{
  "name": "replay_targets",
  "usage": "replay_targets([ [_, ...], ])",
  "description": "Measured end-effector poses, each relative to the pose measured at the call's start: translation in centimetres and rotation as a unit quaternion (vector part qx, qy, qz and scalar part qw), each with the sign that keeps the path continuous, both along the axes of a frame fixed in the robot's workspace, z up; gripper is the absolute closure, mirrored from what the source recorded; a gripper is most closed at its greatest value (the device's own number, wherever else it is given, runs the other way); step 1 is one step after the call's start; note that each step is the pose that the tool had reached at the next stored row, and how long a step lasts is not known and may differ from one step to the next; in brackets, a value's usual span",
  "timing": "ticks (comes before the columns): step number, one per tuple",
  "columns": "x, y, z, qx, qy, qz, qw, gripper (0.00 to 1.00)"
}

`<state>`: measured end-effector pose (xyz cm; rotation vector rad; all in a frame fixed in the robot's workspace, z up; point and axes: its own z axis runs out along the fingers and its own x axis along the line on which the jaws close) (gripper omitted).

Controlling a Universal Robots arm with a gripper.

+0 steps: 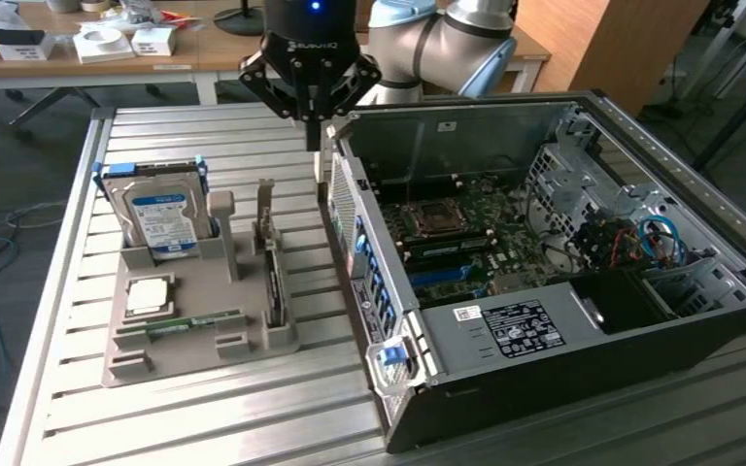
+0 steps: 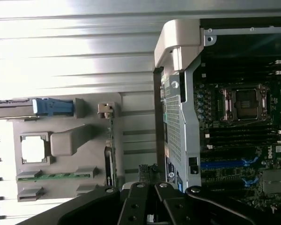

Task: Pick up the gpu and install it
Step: 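Reach for the gpu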

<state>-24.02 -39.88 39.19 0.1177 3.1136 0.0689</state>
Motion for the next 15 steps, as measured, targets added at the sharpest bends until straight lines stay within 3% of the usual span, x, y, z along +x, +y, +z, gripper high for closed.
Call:
replay_targets([
  [15,-3.8,0.0,-0.08,0.0,0.0,0.0,1.0,0.89],
])
